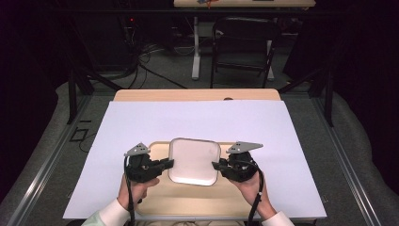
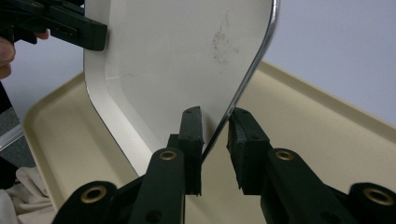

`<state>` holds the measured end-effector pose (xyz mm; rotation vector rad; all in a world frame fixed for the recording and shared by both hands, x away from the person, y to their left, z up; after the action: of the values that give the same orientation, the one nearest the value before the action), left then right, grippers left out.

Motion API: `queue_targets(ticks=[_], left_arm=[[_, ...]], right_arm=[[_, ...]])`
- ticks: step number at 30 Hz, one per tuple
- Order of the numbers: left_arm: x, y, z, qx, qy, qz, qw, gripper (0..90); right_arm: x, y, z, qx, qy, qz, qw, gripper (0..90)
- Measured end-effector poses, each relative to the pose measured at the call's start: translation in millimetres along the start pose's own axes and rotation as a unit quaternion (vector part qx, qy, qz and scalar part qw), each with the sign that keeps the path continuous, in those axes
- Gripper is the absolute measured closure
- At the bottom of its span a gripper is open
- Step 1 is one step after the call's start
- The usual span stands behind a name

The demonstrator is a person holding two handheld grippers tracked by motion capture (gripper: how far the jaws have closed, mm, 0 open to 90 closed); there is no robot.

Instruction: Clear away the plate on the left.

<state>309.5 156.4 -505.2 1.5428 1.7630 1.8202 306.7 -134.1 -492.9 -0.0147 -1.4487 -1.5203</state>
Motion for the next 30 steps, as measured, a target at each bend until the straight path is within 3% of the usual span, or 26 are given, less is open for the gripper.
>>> queue_targets(ticks=[30], left_arm=[[-2.7, -22.4, -20.6, 0.014, -0.039, 0.04, 0.9983, 80.9]], right_arm=[[10.6, -16.2, 1.1, -0.019, 0.007, 0.025, 0.9995, 79.2]])
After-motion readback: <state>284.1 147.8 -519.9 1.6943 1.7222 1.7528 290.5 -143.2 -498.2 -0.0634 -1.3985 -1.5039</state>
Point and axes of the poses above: each handheld gripper's, and its own axes: x roughly backward along the jaws, y roughly out of its top, z roughly to its left, the point moved 2 cm from there along -x, roughly forward along the jaws, and after that the axes turned 9 degrees about -x, right-handed, at the moved point
